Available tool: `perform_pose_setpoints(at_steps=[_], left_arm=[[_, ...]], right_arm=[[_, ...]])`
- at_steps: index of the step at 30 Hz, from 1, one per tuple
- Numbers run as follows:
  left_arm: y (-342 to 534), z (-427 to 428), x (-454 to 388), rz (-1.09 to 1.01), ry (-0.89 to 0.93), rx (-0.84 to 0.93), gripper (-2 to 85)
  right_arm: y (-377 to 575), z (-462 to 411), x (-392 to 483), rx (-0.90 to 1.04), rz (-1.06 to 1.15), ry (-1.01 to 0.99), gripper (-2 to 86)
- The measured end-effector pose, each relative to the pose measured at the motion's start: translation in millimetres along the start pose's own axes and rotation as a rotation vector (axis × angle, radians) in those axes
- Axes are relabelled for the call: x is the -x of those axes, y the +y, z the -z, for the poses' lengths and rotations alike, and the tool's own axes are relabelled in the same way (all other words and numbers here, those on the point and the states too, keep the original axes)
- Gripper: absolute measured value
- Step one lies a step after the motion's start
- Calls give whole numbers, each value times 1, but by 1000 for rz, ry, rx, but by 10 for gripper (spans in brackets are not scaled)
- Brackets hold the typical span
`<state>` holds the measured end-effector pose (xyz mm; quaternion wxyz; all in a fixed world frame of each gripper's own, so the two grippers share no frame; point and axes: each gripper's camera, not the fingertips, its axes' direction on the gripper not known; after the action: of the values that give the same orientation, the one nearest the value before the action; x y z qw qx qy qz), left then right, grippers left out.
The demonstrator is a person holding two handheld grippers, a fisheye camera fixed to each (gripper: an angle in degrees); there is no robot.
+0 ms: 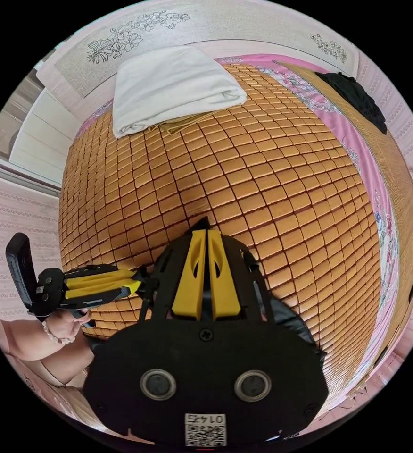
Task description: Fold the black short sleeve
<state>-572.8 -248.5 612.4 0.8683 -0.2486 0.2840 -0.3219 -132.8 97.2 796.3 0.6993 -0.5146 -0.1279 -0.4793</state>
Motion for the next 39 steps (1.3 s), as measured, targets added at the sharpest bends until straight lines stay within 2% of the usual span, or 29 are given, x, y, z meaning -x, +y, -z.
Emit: perform_pose_setpoints(at_steps=[3,8,13,22,27,29,33,36,39], left_arm=[[1,30,7,10,2,-65,-10],[12,57,44,223,9,-79,-10],[21,82,60,268,-15,-85,-8],[40,130,84,333,-47,-142,8],[39,134,79,256,4,-132,44],[33,121,67,200,-70,-79,56],[35,102,61,149,-87,-34,19],[39,98,59,99,-77,-18,-4],[49,103,49,44,-51,-61,-9]], right_arm=[[-16,5,8,-53,49,-59,-5],[-35,-14,14,-4,88,-147,16],[-19,8,2,-98,34,-144,36],[-8,-22,53,28,157,-75,48],[-15,-38,79,44,161,-30,85],[-16,-49,85,74,146,3,100],[-2,-54,87,35,87,175,39],[15,-45,67,17,34,75,12],[47,-13,32,-102,-78,-44,3]])
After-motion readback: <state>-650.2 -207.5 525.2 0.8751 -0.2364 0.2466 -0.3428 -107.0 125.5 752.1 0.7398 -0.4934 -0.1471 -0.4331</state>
